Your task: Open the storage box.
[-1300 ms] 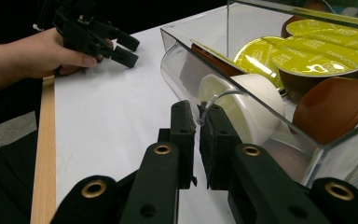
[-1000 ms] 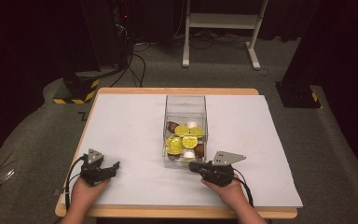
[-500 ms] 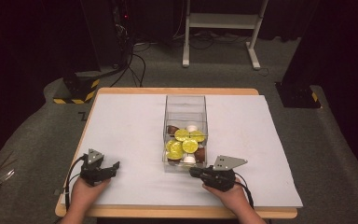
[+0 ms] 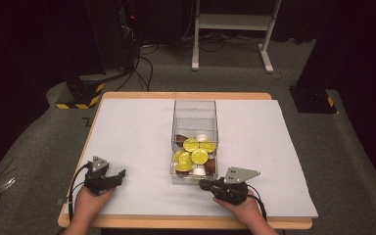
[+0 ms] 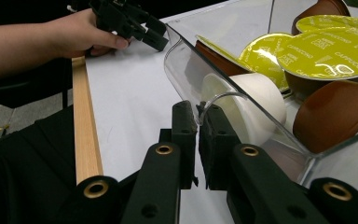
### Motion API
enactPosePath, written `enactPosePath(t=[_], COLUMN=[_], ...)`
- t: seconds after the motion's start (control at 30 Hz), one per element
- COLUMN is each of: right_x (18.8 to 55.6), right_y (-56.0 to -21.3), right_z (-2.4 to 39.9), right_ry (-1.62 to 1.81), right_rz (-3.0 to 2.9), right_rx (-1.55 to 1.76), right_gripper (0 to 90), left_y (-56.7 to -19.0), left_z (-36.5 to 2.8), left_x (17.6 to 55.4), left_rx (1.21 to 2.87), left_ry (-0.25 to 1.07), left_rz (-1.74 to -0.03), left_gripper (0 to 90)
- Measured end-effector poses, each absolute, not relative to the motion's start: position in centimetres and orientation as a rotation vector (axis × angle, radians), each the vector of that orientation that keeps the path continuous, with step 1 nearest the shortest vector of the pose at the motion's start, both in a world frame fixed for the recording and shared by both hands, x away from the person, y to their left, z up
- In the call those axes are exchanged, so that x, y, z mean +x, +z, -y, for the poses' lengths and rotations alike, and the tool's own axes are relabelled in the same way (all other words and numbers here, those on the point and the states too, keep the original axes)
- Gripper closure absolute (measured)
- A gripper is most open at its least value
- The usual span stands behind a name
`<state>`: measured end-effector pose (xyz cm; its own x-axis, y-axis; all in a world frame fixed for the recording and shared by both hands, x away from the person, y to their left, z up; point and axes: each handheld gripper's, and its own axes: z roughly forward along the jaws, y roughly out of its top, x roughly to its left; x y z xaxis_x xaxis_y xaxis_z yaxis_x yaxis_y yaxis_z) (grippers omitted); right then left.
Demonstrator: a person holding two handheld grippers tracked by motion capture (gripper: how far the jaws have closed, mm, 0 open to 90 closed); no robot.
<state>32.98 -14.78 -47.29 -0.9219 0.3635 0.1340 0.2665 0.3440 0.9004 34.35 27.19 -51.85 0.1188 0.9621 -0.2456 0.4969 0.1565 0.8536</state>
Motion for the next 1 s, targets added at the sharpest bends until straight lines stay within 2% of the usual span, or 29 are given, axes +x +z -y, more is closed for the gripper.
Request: enactPosePath(t=[0.47, 0.7, 1.0], right_x=[32.8, 32.6, 31.7], right_y=[-47.5, -47.2, -46.8], right_z=[15.0, 15.6, 17.6], right_ry=[1.664, 1.651, 1.682], right_rz=[-2.494, -2.476, -2.393], right_rx=[0.598, 0.63, 0.635], right_gripper=[84.7, 72.7, 75.3], left_y=[-51.8, -51.8, -51.8], left_z=[-27.2, -27.3, -27.2], left_x=[34.3, 34.4, 34.4], left_rx=[1.474, 1.48, 1.474], left_ry=[0.637, 0.639, 0.635], left_rz=[-1.511, -1.508, -1.512], left_gripper=[26.4, 26.4, 26.4])
